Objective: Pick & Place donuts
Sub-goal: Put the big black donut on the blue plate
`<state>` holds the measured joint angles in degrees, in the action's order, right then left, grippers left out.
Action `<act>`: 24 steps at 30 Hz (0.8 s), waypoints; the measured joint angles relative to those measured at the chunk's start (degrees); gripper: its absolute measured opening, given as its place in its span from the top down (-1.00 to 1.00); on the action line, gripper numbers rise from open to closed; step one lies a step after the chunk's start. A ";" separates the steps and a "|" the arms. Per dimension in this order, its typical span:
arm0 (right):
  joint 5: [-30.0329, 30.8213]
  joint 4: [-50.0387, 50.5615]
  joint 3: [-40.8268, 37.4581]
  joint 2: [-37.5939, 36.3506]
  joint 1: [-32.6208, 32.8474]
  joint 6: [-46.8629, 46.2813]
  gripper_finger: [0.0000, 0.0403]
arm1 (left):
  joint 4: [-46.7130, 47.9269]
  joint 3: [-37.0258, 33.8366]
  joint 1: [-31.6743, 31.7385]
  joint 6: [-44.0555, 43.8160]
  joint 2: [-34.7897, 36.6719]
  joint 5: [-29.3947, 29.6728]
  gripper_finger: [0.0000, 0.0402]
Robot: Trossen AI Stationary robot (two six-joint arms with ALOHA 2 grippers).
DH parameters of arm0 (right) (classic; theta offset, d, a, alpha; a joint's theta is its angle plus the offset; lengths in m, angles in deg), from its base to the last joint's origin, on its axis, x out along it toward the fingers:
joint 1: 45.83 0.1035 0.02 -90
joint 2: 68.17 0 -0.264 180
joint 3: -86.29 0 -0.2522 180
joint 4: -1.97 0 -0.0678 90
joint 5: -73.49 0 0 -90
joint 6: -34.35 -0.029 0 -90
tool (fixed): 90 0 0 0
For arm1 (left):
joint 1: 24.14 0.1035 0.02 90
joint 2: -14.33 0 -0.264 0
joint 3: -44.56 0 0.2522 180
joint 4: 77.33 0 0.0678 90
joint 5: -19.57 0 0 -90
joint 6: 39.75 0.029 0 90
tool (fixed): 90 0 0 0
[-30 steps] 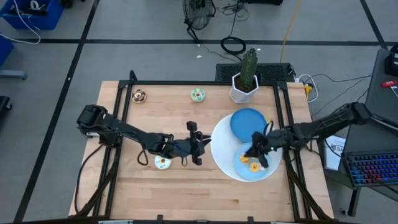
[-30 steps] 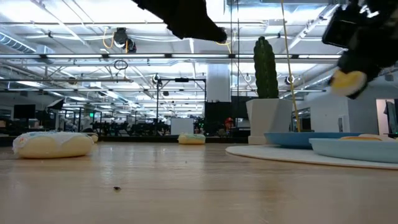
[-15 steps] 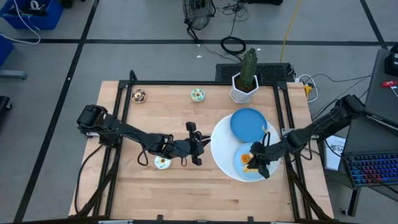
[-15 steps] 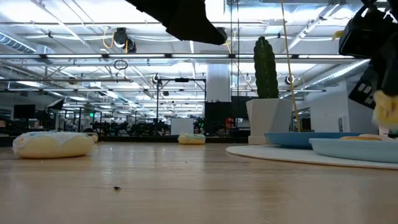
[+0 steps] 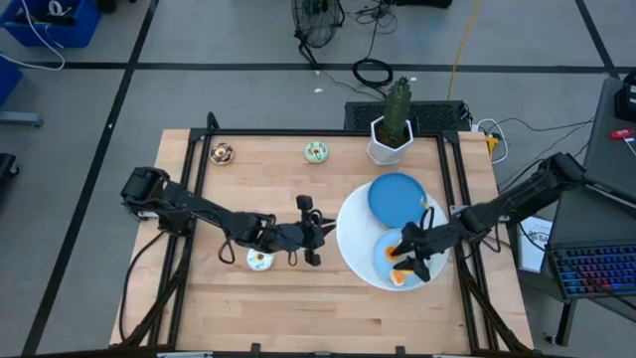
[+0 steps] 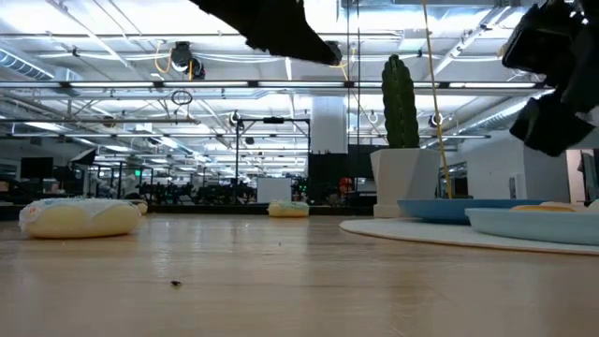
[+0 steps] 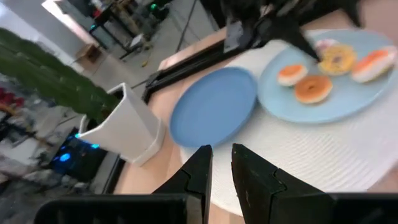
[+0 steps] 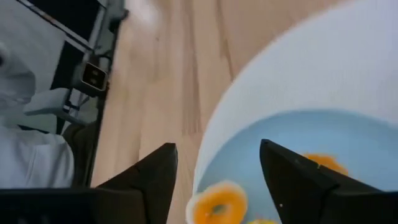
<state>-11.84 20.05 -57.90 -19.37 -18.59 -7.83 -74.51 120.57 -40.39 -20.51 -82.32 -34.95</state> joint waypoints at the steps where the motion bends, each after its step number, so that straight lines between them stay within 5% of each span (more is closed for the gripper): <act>1: 0.00 0.07 0.00 -1.04 -0.30 1.52 -0.09 | 0.00 -0.29 0.13 -0.23 0.83 -1.21 0.67; 5: 0.04 -0.20 0.00 -6.50 -1.56 9.13 -0.09 | 0.97 -4.80 0.42 -2.79 6.93 -1.98 0.67; 10: 3.11 0.65 0.02 -14.89 -3.82 20.20 -0.04 | -0.68 -15.09 1.11 -7.06 19.23 3.85 0.67; 17: 18.65 2.67 0.04 -27.15 -6.55 35.40 0.00 | 0.20 -24.56 3.25 -22.83 33.81 20.33 0.67; 24: 33.15 3.81 -1.61 -38.98 -6.82 44.87 0.00 | 8.30 -25.80 6.71 -30.26 39.04 22.97 0.67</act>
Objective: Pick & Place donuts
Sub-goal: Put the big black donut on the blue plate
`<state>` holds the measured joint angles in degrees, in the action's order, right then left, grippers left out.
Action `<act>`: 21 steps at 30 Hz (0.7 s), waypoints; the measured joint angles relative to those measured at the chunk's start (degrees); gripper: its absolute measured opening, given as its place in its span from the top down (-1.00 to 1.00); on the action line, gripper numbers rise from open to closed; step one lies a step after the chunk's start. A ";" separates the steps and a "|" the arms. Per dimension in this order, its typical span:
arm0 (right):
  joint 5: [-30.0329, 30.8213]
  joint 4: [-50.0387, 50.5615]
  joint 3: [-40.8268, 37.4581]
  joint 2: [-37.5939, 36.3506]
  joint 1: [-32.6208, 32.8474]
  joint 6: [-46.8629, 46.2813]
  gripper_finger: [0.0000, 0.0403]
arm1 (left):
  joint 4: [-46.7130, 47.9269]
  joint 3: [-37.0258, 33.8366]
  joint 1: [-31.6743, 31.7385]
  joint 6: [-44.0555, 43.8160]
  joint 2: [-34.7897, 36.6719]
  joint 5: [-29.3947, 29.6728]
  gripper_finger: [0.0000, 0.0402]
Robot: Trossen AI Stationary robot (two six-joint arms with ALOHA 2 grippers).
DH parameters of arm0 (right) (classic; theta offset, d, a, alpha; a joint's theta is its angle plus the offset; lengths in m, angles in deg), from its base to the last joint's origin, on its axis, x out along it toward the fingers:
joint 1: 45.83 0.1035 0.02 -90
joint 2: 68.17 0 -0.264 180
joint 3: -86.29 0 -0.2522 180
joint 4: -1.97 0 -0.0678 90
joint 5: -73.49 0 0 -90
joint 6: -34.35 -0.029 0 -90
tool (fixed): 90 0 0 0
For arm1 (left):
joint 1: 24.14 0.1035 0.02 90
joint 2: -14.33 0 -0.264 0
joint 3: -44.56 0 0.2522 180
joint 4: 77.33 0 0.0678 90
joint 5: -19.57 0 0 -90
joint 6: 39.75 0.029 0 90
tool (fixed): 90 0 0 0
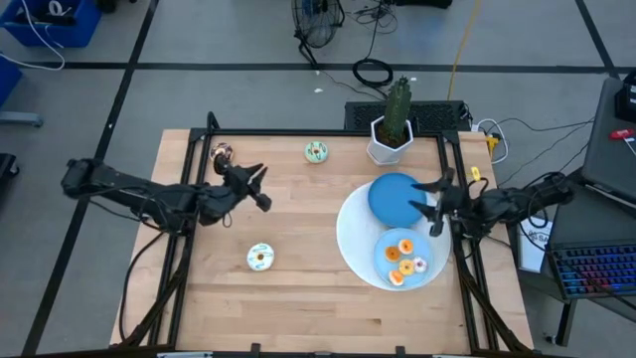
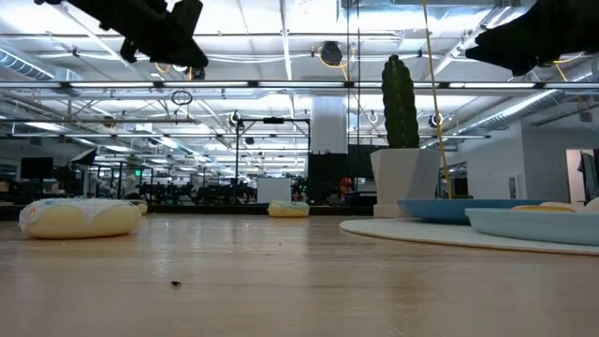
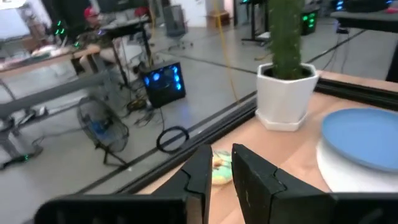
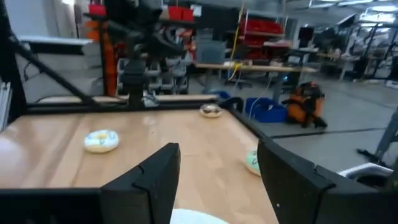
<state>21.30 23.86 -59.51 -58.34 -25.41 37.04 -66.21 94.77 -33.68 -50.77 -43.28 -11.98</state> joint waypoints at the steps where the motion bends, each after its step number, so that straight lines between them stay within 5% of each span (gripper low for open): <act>1: 0.42 -0.41 -0.80 -1.59 -0.02 0.50 0.00 | 1.07 0.00 0.51 -1.45 0.22 -0.40 0.67; 13: 3.99 -3.55 -12.15 -9.71 -2.38 -0.88 0.00 | 4.64 -0.02 5.92 -4.81 0.45 -7.49 0.67; 21: -9.11 -6.41 -13.75 -9.64 -6.00 -0.65 0.00 | 4.45 -0.02 8.04 -4.42 0.42 -13.20 0.67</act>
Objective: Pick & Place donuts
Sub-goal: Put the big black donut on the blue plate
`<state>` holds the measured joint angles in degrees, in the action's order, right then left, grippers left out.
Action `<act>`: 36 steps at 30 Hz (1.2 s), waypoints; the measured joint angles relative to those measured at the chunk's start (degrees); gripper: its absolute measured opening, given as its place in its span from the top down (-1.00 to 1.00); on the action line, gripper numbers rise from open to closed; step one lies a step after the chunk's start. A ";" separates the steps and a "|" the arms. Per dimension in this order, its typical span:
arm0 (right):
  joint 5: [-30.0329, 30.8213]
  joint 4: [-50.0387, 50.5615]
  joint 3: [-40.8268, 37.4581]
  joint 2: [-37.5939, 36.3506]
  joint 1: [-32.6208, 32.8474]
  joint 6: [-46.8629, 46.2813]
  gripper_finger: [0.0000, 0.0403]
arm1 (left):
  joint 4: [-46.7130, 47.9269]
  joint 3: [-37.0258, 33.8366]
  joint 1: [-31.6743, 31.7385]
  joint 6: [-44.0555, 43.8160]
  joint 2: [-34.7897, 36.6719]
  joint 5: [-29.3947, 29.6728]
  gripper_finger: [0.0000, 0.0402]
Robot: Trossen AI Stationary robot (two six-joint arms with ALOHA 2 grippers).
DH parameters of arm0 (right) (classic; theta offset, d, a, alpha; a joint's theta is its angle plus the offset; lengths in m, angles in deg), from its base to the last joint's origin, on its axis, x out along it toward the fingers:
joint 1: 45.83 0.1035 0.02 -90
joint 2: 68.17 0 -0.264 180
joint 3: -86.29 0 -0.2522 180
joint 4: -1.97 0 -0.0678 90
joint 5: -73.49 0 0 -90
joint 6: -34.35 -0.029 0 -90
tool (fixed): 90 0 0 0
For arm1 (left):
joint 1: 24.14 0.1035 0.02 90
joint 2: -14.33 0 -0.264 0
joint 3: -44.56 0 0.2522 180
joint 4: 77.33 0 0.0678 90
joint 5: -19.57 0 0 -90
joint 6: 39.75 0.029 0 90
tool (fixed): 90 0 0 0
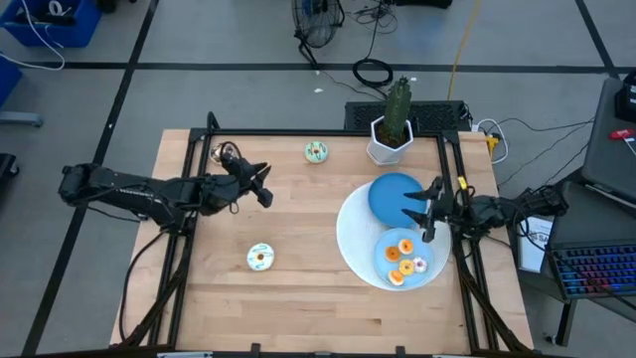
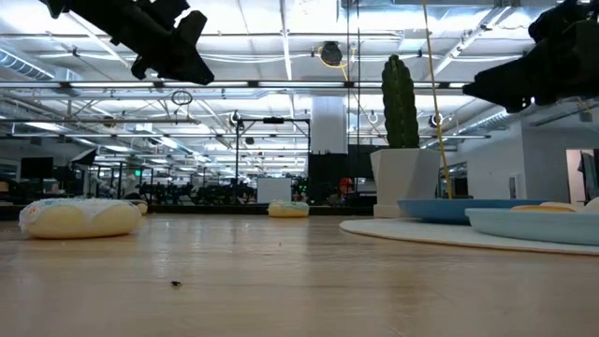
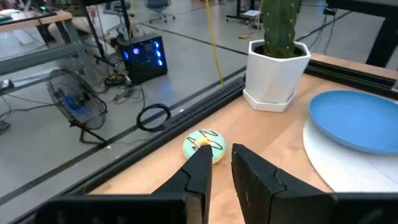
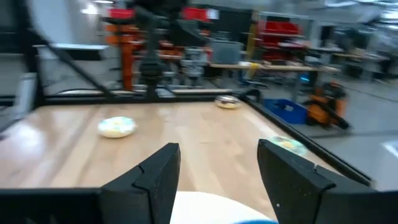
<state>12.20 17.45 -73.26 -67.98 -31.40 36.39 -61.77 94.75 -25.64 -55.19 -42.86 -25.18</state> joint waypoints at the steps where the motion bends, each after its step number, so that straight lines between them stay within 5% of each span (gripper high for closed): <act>1: -2.39 -0.29 -0.02 0.00 -0.60 0.70 0.00 | 0.02 0.00 0.21 0.08 0.00 -0.56 0.67; 17: -32.55 0.88 -0.01 -0.02 -6.99 1.66 0.00 | 0.31 0.00 4.84 1.35 0.00 -7.76 0.67; 22: -25.75 -0.48 -0.02 0.00 -6.99 0.58 0.00 | 4.28 0.20 8.29 -5.22 0.02 -8.19 0.67; 26: -19.73 -0.15 -0.01 0.02 -6.99 -5.60 0.00 | 16.96 2.94 13.61 -14.82 -0.03 -13.82 0.67; 31: -19.79 -0.17 -0.01 0.02 -6.99 -7.31 0.00 | 33.49 7.79 22.19 -20.63 -1.60 -18.54 0.67; 36: -19.78 -0.19 -0.01 0.02 -6.96 -7.35 0.00 | 36.32 9.93 33.31 -18.02 -5.48 -26.73 0.66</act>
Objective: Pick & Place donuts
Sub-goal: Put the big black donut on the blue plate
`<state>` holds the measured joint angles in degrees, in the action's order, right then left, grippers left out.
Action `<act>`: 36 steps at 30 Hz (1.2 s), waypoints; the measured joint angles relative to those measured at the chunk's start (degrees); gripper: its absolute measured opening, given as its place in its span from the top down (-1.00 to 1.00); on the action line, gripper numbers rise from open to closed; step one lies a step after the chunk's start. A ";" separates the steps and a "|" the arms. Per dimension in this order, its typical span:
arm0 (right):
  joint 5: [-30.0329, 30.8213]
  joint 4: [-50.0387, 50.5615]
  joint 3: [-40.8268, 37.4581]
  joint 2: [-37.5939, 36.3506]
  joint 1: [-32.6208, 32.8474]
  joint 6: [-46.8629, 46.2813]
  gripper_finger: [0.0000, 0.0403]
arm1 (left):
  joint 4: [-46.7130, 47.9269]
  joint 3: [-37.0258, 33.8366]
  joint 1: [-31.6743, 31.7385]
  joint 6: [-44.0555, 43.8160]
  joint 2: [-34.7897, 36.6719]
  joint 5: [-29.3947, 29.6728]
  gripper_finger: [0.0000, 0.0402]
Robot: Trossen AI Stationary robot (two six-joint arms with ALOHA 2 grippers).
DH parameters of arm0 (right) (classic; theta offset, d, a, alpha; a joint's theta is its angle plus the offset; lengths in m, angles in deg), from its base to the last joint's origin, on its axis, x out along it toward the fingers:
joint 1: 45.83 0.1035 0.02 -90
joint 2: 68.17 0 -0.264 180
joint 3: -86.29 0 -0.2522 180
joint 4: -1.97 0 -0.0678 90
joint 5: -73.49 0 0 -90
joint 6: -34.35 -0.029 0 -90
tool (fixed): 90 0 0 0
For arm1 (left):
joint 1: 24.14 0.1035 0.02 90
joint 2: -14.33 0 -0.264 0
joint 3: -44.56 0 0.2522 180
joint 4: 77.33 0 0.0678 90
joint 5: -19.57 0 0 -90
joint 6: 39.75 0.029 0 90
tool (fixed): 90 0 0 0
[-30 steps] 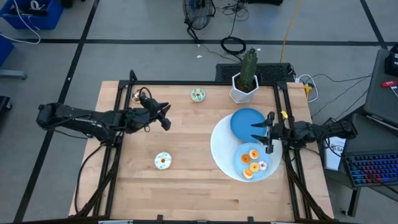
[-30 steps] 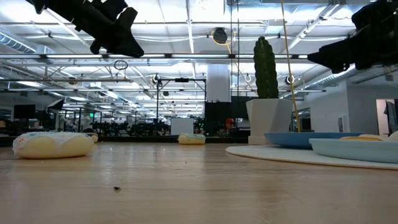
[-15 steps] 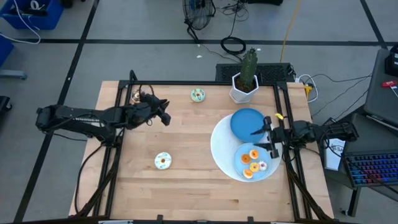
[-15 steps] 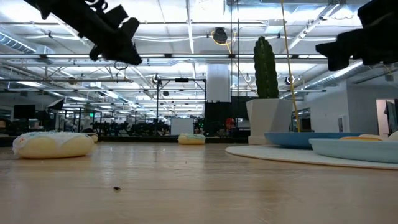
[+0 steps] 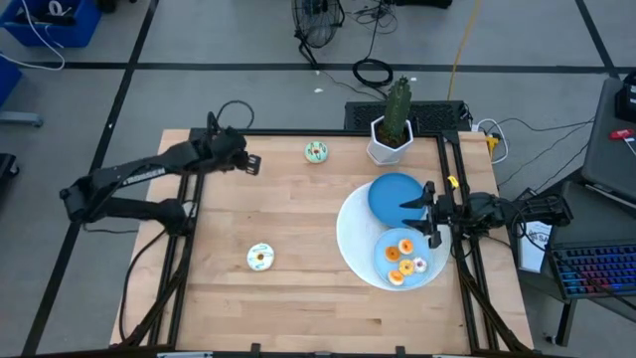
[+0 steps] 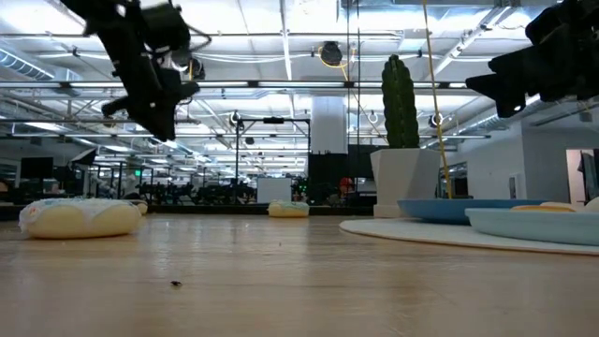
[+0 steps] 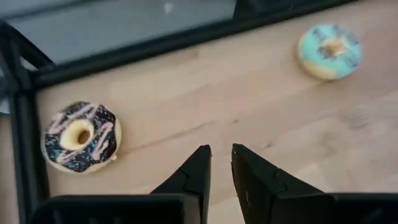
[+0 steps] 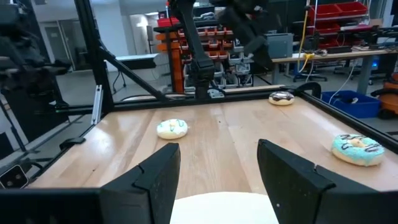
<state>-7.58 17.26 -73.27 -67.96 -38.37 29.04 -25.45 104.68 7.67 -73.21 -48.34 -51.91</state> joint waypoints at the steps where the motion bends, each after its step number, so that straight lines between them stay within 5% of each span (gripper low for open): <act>1: 0.00 0.01 0.00 0.00 0.00 -0.01 0.00 | -0.33 0.21 2.22 1.25 -1.23 -2.34 0.65; 6: 0.02 -0.01 0.00 0.00 0.00 -0.01 0.00 | -0.13 0.93 10.19 4.08 -9.21 -9.39 0.38; 12: 0.02 0.01 0.00 0.00 0.00 -0.01 0.00 | -0.57 1.24 14.73 9.01 -16.42 -0.32 -0.16; 18: 0.00 -0.01 0.00 0.00 0.00 -0.01 0.00 | -0.62 1.24 17.18 8.76 -19.30 -0.01 -0.46; 36: 0.00 -0.01 0.00 0.00 0.00 -0.01 0.00 | -0.74 1.44 18.36 7.30 -32.03 10.57 -0.27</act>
<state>-7.58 17.25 -73.27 -67.96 -38.37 29.03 -26.19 106.12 26.04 -65.91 -80.37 -41.34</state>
